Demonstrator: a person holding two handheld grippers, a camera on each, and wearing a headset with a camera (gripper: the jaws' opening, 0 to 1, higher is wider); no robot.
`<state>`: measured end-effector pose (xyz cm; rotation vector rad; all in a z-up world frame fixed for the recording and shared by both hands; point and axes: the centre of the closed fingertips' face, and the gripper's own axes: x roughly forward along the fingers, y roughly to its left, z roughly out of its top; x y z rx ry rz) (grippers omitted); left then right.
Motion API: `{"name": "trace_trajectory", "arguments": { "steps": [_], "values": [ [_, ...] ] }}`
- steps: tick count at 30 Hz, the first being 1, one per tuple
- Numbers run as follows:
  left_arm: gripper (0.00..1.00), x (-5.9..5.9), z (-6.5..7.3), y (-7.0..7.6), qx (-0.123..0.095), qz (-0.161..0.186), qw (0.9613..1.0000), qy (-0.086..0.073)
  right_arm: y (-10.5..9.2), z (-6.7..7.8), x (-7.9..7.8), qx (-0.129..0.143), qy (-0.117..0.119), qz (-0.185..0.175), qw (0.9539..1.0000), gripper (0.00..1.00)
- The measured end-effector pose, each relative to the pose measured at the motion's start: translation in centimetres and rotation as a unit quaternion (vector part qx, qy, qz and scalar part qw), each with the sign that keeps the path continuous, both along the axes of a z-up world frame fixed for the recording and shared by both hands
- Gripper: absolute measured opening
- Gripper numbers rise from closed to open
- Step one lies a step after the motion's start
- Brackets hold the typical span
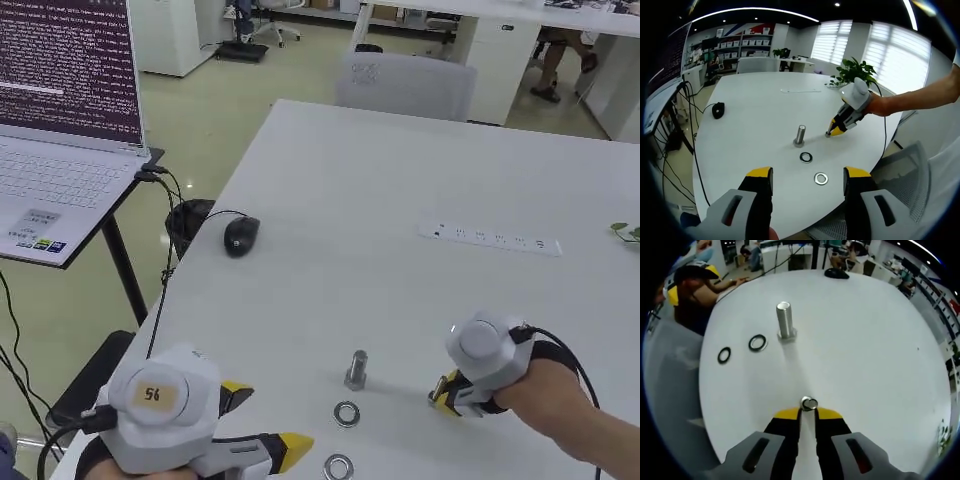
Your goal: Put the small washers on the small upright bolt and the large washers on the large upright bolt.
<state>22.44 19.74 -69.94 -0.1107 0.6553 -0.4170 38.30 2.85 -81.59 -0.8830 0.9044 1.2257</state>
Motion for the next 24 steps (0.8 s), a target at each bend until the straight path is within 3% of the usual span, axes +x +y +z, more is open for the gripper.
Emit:
{"name": "trace_trajectory", "arguments": {
  "steps": [7,13,19,24],
  "values": [
    [0.56,0.0,0.0,-0.2,0.000,-0.001,1.0000,0.000,-0.4,0.0,-0.2,0.001,0.002,-0.010,0.9999,0.13],
    [0.56,0.1,0.1,-0.4,0.000,-0.003,1.0000,-0.001,-1.7,-0.5,-1.3,-0.003,0.013,-0.016,0.9998,0.14],
    [0.56,0.0,0.0,-0.6,-0.001,-0.006,1.0000,-0.001,-2.4,-0.9,-3.4,-0.007,0.026,-0.011,0.9996,0.14],
    [0.56,-0.2,-0.1,-0.7,-0.003,-0.008,1.0000,-0.001,-1.3,-0.9,-5.6,0.004,0.032,0.015,0.9994,0.15]
  ]
}}
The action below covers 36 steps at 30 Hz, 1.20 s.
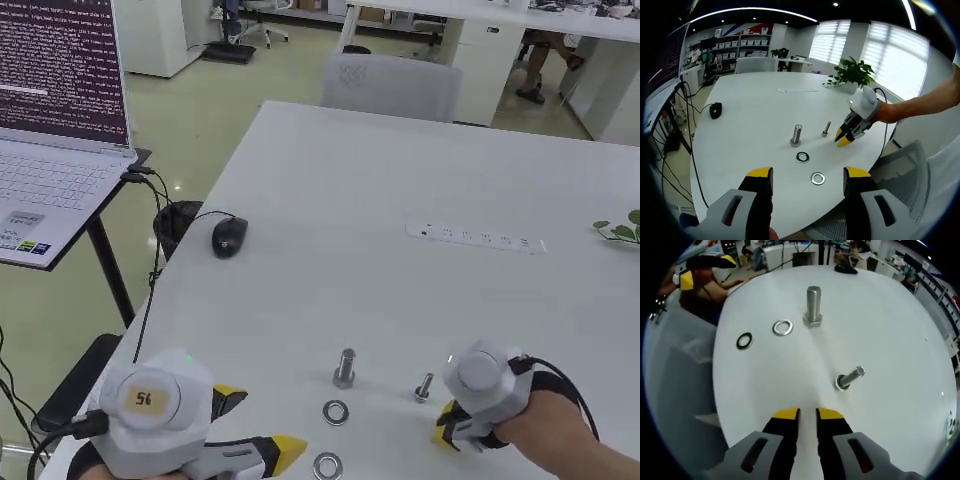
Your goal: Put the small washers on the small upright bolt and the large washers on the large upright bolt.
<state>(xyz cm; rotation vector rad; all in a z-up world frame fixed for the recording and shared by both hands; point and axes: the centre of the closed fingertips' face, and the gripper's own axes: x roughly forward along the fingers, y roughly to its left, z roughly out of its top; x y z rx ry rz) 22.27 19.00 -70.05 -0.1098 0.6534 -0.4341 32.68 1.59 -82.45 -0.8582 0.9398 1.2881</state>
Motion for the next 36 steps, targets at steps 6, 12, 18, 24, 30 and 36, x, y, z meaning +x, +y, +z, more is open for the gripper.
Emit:
{"name": "trace_trajectory", "arguments": {
  "steps": [6,12,18,24,30,36],
  "values": [
    [0.56,-0.1,0.1,0.0,-0.001,-0.001,1.0000,-0.003,3.6,0.0,-3.6,0.024,0.017,0.082,0.9962,0.17],
    [0.56,-0.2,0.3,0.3,-0.002,0.003,1.0000,-0.005,7.7,0.1,-6.5,0.049,0.025,0.149,0.9874,0.21],
    [0.56,-0.5,0.4,0.9,-0.002,0.011,0.9999,-0.006,10.3,0.3,-8.3,0.048,0.025,0.207,0.9769,0.27],
    [0.56,-0.5,0.4,1.0,-0.001,0.013,0.9999,-0.006,11.1,0.1,-8.9,0.024,0.018,0.269,0.9628,0.29],
    [0.56,-0.5,0.5,1.1,-0.003,0.016,0.9998,-0.008,11.7,0.0,-9.1,0.021,0.015,0.283,0.9587,0.28],
    [0.56,-0.6,0.3,1.2,-0.001,0.017,0.9998,-0.006,11.5,-0.1,-8.9,0.015,0.000,0.295,0.9554,0.25]
  ]
}}
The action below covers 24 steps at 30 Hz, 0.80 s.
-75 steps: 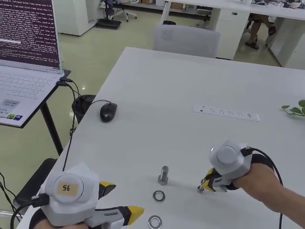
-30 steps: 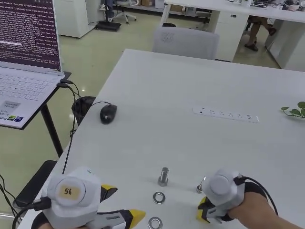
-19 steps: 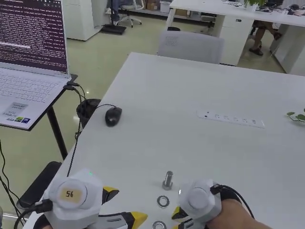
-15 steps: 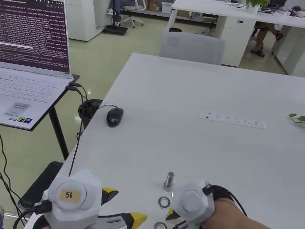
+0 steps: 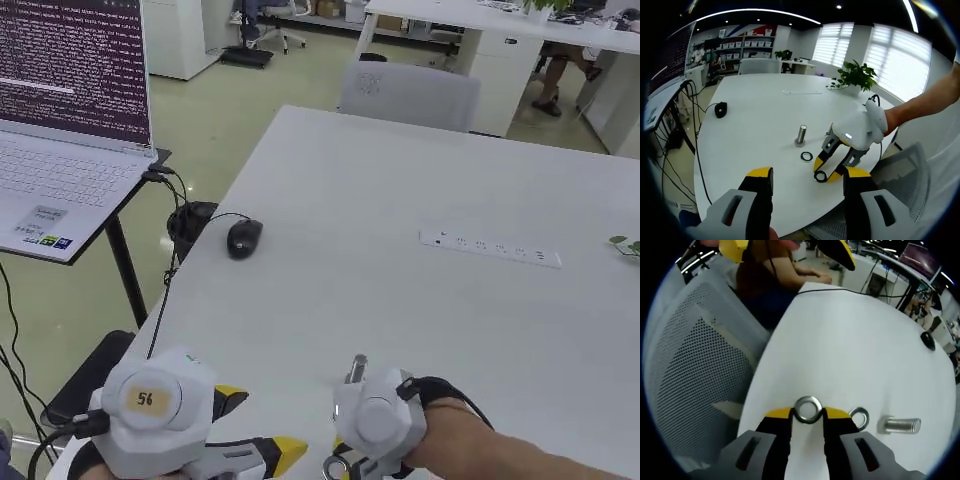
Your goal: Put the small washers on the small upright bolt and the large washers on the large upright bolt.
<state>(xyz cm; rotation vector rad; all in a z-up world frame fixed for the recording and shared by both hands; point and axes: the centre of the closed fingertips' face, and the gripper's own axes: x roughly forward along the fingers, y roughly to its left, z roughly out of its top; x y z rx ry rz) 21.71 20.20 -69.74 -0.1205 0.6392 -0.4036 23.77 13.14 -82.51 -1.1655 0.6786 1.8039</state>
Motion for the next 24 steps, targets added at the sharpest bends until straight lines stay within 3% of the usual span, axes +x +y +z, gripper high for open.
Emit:
{"name": "trace_trajectory", "arguments": {
  "steps": [18,24],
  "values": [
    [0.56,0.46,0.07,-0.56,0.000,-0.006,1.0000,-0.001,-0.50,-0.04,0.20,-0.016,-0.010,0.005,0.9998,0.25],
    [0.56,0.49,0.20,-0.36,0.000,-0.004,1.0000,-0.002,-0.49,-0.09,0.36,-0.012,-0.005,-0.014,0.9998,0.24]
  ]
}}
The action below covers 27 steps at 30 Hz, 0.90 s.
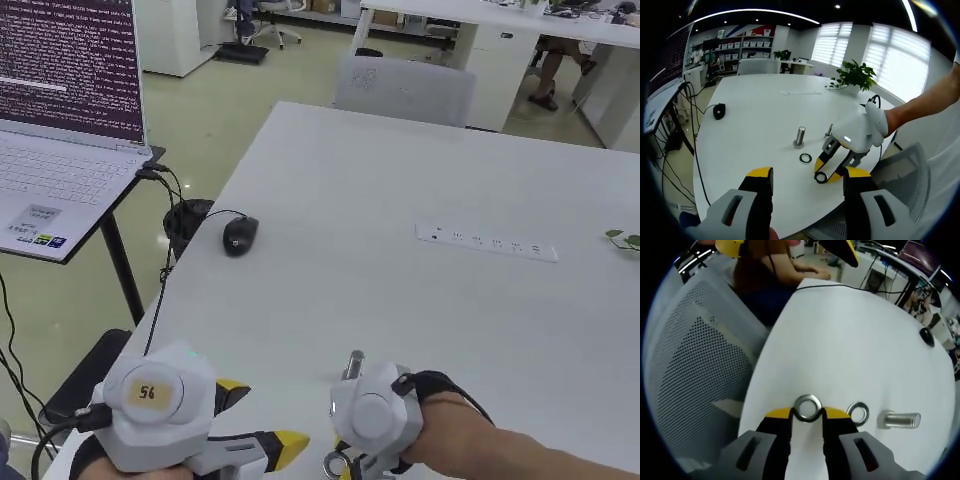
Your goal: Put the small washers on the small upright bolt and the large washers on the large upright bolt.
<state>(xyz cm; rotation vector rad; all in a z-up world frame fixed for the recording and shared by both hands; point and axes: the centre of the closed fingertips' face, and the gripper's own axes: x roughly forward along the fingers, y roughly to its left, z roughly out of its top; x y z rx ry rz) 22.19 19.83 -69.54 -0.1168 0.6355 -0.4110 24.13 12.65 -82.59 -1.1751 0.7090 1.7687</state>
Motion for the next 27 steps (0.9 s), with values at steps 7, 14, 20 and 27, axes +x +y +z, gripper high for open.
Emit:
{"name": "trace_trajectory", "arguments": {
  "steps": [7,14,20,27],
  "values": [
    [0.56,-0.1,0.0,0.2,0.001,0.003,1.0000,0.000,-0.2,0.2,0.3,0.007,0.005,-0.026,0.9996,0.23],
    [0.56,0.0,0.1,-0.1,0.000,-0.001,1.0000,0.000,-0.3,1.1,1.2,0.020,0.007,-0.049,0.9986,0.23],
    [0.56,0.1,0.1,-0.2,0.001,-0.002,1.0000,0.000,-0.4,2.9,3.1,0.037,-0.006,-0.075,0.9965,0.23],
    [0.56,0.2,0.1,-0.2,0.000,-0.003,1.0000,-0.001,0.0,5.7,7.5,0.066,-0.013,-0.157,0.9853,0.23]
  ]
}}
